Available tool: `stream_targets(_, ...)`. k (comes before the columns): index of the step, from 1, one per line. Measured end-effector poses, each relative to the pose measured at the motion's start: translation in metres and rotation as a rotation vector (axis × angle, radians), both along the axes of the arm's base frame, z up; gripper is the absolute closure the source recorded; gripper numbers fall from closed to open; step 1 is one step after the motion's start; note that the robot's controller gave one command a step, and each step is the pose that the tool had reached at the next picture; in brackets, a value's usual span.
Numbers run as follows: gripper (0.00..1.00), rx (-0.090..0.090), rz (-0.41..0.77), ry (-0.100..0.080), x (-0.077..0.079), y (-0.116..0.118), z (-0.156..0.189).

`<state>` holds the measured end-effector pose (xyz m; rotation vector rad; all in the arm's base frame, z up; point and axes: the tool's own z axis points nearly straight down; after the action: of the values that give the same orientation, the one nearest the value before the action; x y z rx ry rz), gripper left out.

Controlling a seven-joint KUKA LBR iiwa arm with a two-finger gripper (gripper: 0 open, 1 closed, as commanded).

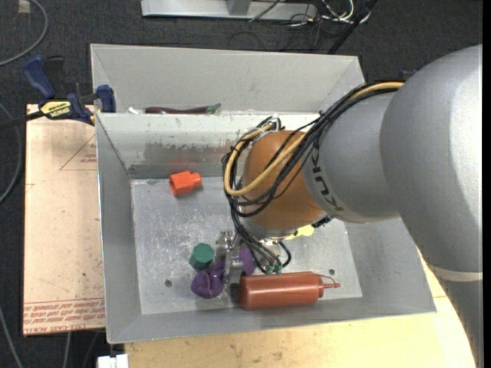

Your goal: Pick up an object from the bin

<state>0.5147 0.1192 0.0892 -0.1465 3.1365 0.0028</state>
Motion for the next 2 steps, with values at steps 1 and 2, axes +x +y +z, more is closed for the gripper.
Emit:
stream_targets(1, 1.00, 0.000, 0.000, 0.000, 0.0000, 0.0000, 0.0065)
stream_targets(2, 1.00, 0.000, 0.000, 0.003, -0.0008, -0.0001, 0.0157)
